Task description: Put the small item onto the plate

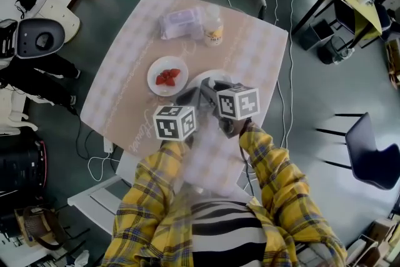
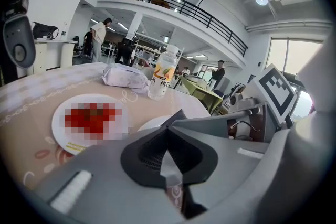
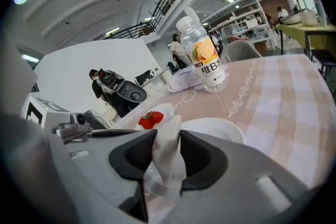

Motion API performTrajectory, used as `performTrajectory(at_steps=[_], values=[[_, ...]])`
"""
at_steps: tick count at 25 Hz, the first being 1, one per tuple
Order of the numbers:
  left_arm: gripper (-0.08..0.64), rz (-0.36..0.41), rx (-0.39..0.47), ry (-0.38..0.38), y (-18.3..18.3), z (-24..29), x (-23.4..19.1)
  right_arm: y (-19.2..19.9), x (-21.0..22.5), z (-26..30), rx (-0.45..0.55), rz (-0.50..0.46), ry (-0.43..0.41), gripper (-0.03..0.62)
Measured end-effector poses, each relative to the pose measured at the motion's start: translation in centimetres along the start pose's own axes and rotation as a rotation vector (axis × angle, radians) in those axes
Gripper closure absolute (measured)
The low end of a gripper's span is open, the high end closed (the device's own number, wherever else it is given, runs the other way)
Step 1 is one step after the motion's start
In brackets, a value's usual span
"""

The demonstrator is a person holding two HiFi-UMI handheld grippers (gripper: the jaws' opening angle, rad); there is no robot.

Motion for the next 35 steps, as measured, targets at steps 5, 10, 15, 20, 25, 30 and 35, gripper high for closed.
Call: performTrajectory(at_steps=[5,10,15,20,25,30,35], values=[[0.563,0.007,-0.007,-0.005,0.2,0.0,0.1,-0.3,0.1,-0.5,0.023,-0.054,0.017,0.41],[0.563,0.015,-0.003,-0.007,0.3,-0.3,0.2,-0.5,0.7,-1.2,0.05,-0.085,0.095,0.393],[0.563,0.011,0.013,-0.016,0.3,-0.8,0.2,-0.7,0.5,-2.1,0.083,-0.11,0.123,0.393],[0.563,0.012,0.023,-0.01,0.9,-1.5,0.5,0.3,0.3,-3.2,0.116,-0.119,0.151,0.428],[0.563,0.013,0.04,0.007,1.4,-2.4,1.1,1.1,-0.4,-4.7,0.15,-0.128,0.171,0.494],[0.563,0.002,0.062,0.034,1.9,-4.0,2.1,2.3,-1.7,-6.5,0.171,-0.133,0.199,0.574],[0.563,0.006,0.071,0.056,2.6,-6.3,3.1,3.7,-3.6,-8.1,0.187,-0.134,0.213,0.589]])
Point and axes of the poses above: the fingertips, and each gripper's own axes: z forward along the fingers, x to its right, y out of its underside, the point moved 6 cm from there along -z, backward along the fingers, and after that the axes turned 6 degrees about z, right-handed, at the moved point
